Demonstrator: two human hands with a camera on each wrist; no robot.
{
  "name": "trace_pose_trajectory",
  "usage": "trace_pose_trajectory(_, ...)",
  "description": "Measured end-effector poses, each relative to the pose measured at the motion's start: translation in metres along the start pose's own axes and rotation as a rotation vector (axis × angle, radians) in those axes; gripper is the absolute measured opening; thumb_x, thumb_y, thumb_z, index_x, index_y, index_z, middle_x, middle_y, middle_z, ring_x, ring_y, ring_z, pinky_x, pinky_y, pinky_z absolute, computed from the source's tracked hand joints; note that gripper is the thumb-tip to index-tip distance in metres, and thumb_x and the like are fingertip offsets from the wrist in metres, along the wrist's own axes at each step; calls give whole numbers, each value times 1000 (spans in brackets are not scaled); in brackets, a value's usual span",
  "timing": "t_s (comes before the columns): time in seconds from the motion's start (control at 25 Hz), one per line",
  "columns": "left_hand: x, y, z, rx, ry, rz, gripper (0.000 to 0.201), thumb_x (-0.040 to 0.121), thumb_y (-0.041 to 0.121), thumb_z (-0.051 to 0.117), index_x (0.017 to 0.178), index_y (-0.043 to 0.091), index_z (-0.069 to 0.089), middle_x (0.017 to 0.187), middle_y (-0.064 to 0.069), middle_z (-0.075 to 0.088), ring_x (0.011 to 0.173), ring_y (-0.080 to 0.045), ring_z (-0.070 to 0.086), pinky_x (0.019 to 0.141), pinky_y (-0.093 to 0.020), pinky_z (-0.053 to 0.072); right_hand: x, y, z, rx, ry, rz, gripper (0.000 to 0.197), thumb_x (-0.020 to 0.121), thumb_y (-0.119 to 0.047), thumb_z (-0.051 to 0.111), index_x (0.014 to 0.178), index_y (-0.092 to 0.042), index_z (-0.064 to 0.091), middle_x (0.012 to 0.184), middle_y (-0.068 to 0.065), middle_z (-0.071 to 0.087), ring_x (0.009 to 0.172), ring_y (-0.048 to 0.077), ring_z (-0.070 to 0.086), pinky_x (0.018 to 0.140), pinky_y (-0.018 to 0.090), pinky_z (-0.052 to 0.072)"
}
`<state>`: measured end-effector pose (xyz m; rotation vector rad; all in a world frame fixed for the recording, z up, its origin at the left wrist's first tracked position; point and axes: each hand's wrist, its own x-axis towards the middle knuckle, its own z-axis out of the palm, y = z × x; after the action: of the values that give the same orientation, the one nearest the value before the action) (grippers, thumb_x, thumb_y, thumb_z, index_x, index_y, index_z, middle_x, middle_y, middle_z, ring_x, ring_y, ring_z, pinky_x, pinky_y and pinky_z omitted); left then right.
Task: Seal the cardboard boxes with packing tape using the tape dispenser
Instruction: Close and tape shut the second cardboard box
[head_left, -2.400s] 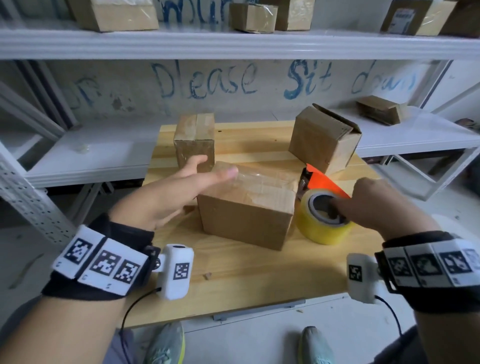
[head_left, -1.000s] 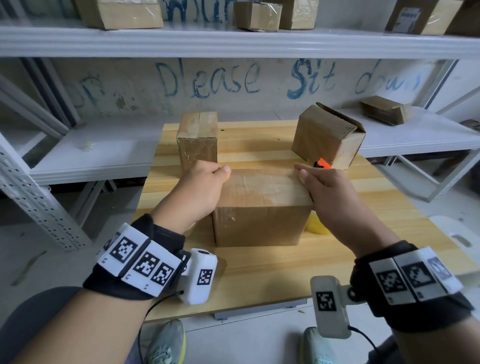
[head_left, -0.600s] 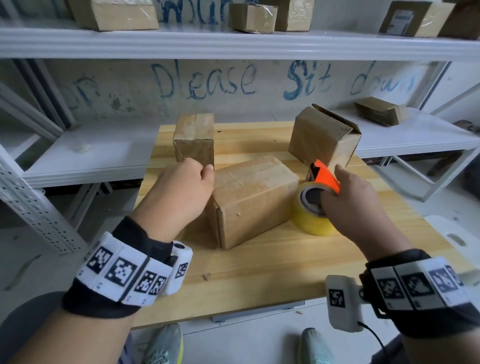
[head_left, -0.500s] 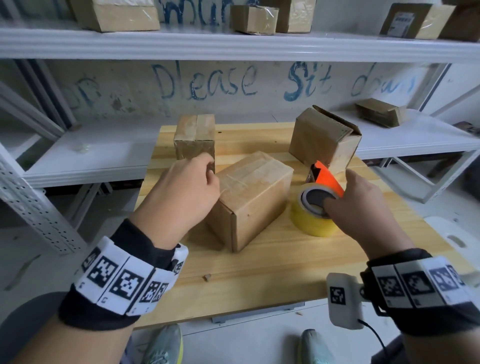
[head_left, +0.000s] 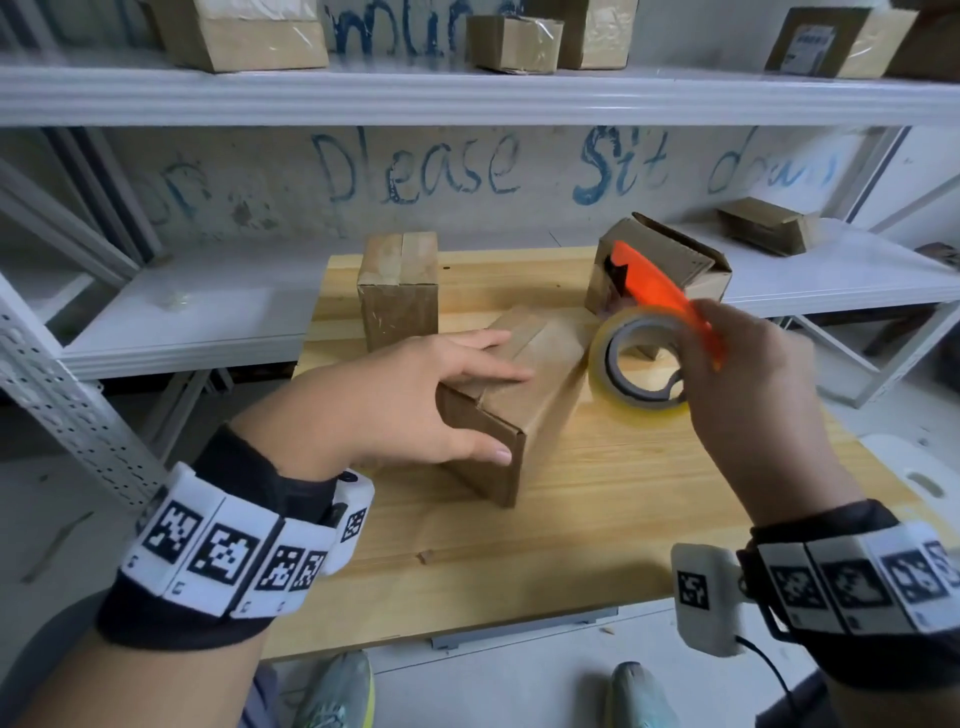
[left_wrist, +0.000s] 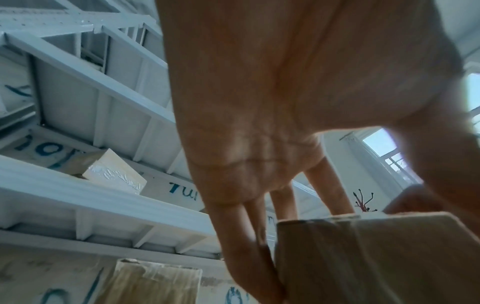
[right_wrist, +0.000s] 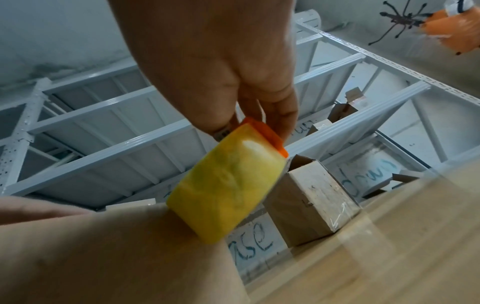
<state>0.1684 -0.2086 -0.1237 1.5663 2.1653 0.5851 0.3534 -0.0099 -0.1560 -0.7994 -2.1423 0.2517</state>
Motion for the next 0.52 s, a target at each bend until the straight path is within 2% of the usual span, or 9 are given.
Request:
trace_pose_trajectory(0.08, 1, -2, 0, 46, 14, -2, 71, 80, 36, 82, 135, 63, 47, 158, 36, 20, 146, 2, 25, 121, -31, 20, 0, -4, 1, 49, 47, -52, 20, 98, -20, 56, 113, -10, 65, 84, 5, 64, 74, 22, 54, 66, 28, 33)
trace_pose_trajectory(0.12, 3, -3, 1, 80, 49, -2, 71, 82, 32, 80, 136, 63, 46, 158, 34, 21, 146, 0, 28, 120, -31, 24, -1, -7, 3, 71, 39, -55, 22, 99, -19, 55, 118, -11, 61, 94, 5, 60, 80, 19, 50, 68, 23, 30)
trace_pose_trajectory(0.2, 6, 0, 7, 170, 141, -6, 69, 84, 40, 77, 140, 61, 42, 158, 30, 25, 135, -3, 40, 114, -36, 36, -5, -11, 7, 133, 7, -62, 25, 101, -19, 52, 124, -10, 54, 106, 3, 47, 85, 10, 41, 68, 13, 29)
trace_pose_trajectory(0.28, 10, 3, 16, 303, 231, -33, 68, 85, 55, 70, 145, 56, 38, 157, 26, 29, 126, -8, 49, 102, -39, 48, -6, -12, 8, 185, 13, -86, 27, 100, -18, 53, 125, -9, 52, 111, 2, 42, 85, 4, 39, 75, 3, 33)
trace_pose_trajectory(0.32, 12, 4, 19, 348, 273, -40, 68, 85, 58, 68, 146, 51, 38, 155, 23, 34, 127, -11, 51, 97, -39, 51, -6, -12, 8, 204, 23, -93, 28, 99, -18, 56, 125, -9, 54, 113, 2, 43, 89, 3, 41, 79, 2, 34)
trace_pose_trajectory(0.4, 16, 2, 20, 331, 335, -27, 68, 82, 59, 71, 143, 41, 47, 146, 21, 47, 122, -12, 56, 92, -37, 54, -4, -10, 6, 236, 53, -106, 31, 94, -19, 63, 124, -13, 59, 120, 7, 46, 101, 7, 46, 89, 8, 37)
trace_pose_trajectory(0.48, 18, -1, 19, 245, 341, 3, 68, 78, 53, 78, 140, 37, 53, 141, 21, 51, 120, -11, 58, 94, -36, 53, -3, -8, 3, 253, 106, -160, 32, 92, -19, 66, 124, -13, 63, 126, 12, 48, 111, 9, 47, 97, 12, 39)
trace_pose_trajectory(0.52, 18, -3, 18, 215, 325, 8, 69, 79, 49, 80, 141, 36, 53, 144, 22, 49, 122, -11, 56, 98, -34, 51, -2, -8, 2, 263, 124, -196, 35, 91, -19, 68, 125, -11, 63, 128, 15, 49, 115, 12, 48, 100, 18, 41)
